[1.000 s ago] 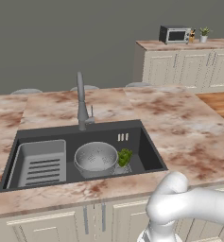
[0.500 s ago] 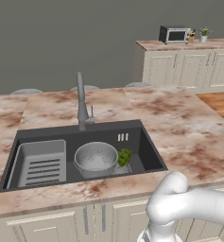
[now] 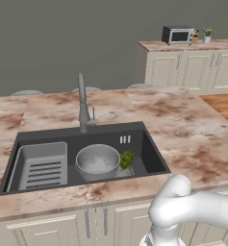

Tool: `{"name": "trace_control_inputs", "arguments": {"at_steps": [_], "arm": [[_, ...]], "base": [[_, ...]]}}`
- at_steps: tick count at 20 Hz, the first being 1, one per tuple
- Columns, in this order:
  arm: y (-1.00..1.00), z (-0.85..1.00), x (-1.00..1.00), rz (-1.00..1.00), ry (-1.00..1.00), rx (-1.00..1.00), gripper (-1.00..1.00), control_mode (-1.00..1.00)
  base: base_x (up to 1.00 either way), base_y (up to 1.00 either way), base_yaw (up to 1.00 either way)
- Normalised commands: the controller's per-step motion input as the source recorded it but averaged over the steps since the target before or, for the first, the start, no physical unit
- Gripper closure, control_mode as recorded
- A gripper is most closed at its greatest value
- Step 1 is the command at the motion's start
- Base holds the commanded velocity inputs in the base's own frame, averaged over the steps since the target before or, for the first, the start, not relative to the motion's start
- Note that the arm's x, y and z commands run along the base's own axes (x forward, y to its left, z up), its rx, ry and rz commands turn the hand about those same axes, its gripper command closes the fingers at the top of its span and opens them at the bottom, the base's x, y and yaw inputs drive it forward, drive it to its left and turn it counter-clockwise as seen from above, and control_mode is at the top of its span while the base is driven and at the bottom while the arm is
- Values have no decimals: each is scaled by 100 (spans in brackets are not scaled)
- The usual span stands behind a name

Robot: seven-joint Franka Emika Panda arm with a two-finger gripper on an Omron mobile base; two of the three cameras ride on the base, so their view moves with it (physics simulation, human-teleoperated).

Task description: Pick the colander and teapot and place them in the sink. Then turn on the water.

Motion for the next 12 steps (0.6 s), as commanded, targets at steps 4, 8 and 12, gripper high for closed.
{"name": "trace_control_inputs", "arguments": {"at_steps": [4,8,12], "arm": [[6,-6,-4,0,0,0,-100,-100],[0,0,-2,-1,0,0,-100,-100],[0,0,-6,-3,0,0,-100,-100]], "base": [[0,0,0],[0,0,0],[0,0,0]]}}
